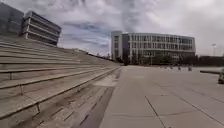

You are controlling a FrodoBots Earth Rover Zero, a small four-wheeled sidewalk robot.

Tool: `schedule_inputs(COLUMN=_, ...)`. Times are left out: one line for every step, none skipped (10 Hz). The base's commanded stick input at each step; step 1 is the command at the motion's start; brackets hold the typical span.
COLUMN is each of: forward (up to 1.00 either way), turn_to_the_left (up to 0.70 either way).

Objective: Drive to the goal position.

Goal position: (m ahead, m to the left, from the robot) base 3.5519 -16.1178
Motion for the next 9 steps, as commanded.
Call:
schedule_inputs(forward=0.7, turn_to_the_left=0.0)
schedule_inputs(forward=0.7, turn_to_the_left=0.0)
schedule_inputs(forward=0.7, turn_to_the_left=0.0)
schedule_inputs(forward=0.7, turn_to_the_left=0.0)
schedule_inputs(forward=0.7, turn_to_the_left=0.0)
schedule_inputs(forward=0.7, turn_to_the_left=0.0)
schedule_inputs(forward=0.7, turn_to_the_left=0.0)
schedule_inputs(forward=0.7, turn_to_the_left=0.0)
schedule_inputs(forward=0.7, turn_to_the_left=0.0)
